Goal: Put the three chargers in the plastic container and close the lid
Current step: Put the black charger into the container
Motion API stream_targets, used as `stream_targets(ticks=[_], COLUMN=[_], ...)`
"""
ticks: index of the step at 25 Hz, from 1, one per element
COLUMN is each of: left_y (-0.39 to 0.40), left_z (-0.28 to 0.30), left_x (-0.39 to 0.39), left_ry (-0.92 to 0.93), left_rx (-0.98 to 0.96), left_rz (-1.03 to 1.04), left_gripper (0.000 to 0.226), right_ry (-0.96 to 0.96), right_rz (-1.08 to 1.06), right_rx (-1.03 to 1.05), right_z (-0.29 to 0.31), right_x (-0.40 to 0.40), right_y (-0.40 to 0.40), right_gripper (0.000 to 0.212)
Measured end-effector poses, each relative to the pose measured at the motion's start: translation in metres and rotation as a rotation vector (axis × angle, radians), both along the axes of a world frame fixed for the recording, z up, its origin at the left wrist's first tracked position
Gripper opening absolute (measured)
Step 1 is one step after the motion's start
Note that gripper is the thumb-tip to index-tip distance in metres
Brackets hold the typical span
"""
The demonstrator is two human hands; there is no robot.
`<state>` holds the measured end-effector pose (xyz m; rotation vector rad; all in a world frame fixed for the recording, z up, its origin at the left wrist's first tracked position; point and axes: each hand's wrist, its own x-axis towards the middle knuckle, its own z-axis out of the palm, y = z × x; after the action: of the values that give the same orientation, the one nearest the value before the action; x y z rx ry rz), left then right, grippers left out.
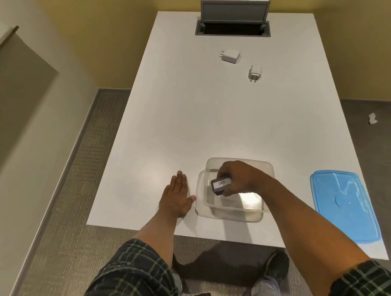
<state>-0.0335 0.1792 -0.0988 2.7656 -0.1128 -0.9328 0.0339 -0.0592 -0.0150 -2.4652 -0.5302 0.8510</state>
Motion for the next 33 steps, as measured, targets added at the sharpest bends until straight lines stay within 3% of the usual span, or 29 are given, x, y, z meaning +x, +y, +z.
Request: stream_targets(ticks=[7, 22, 25, 28, 30, 33], left_y=[0.007, 0.001, -0.001, -0.005, -0.007, -0.007], left_z=[0.004, 0.007, 0.008, 0.01, 0.01, 0.01], left_x=[0.009, 0.011, 0.014, 0.018, 0.021, 0.025], left_ry=[0.108, 0.077, 0.068, 0.067, 0.074, 0.092], left_rx=[0.046, 0.093, 0.127, 0.165, 0.201, 0.236], left_rz=[-0.091, -0.061, -0.067, -0.083, -0.095, -0.112], left_gripper=[0.102, 0.108, 0.111, 0.114, 0.116, 0.117], right_ry=[-0.334, -0.558, -0.524, -0.364, -0.238, -0.152], right_rz=[0.387, 0.633, 0.471, 0.01, -0.159, -0.191], right_rx=[-0.302, -0.325, -0.22, -0.135, -0.149, -0.178], right_z=[-0.03, -0.05, -0.052, -0.058, -0.062, -0.065], right_x=[-0.016, -0.016, -0.02, -0.026, -0.028, -0.026], right_y=[0.008, 0.018, 0.016, 0.008, 0.003, 0.0], right_gripper=[0.037, 0.033, 0.043, 0.063, 0.053, 0.038])
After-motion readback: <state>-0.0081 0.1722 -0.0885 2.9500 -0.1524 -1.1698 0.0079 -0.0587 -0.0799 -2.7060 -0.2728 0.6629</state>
